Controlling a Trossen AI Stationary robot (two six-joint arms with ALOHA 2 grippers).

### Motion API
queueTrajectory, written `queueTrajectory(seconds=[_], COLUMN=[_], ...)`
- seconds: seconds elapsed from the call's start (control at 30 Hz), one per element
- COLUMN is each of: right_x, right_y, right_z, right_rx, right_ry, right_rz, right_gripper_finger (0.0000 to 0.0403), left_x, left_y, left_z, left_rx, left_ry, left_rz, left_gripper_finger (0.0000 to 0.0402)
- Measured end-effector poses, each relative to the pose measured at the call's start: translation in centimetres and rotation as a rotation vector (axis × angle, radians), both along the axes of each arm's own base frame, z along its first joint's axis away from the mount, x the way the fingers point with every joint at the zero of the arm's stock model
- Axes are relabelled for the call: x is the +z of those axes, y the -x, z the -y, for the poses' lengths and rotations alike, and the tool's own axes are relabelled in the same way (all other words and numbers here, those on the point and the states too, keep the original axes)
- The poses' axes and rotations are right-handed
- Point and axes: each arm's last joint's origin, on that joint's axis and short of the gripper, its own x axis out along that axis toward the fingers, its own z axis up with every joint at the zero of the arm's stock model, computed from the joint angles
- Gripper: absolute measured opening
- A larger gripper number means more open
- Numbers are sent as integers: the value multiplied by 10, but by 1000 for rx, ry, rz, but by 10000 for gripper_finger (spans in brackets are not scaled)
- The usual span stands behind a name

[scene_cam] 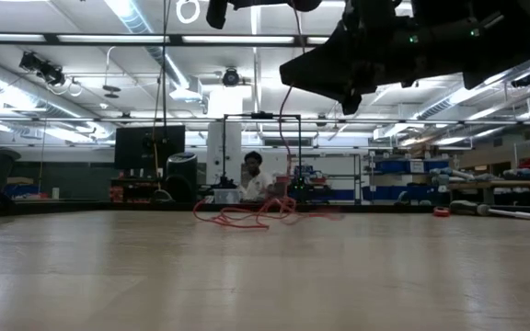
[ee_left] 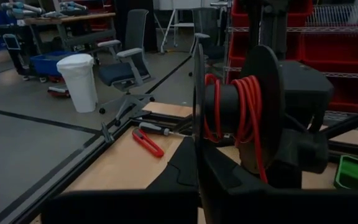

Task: Coil cords
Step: Coil the red wire onto the black spool

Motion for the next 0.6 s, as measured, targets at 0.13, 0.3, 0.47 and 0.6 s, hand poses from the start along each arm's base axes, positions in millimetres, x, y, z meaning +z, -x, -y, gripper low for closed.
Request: queueTrajectory(seconds=[0.13,0.3,0.47,0.6], right_x=[-1,-3,-5,-6], right_y=[0,0,1,3], right_z=[0,0,-1,2], right_rx=[2,13,45,44], right_ry=[20,28,38,35], right_rz=[-7,-29,-60,-110], right_gripper_finger=[72,51,35,35], left_x=[0,0,0,0], left_y=[0,0,0,0], left_z=[1,2,2,2], left_rx=[-4,-5,-5,-6], left_ry=[1,1,0,0], left_rz=[3,3,0,-1], left_gripper_finger=[1,1,1,1])
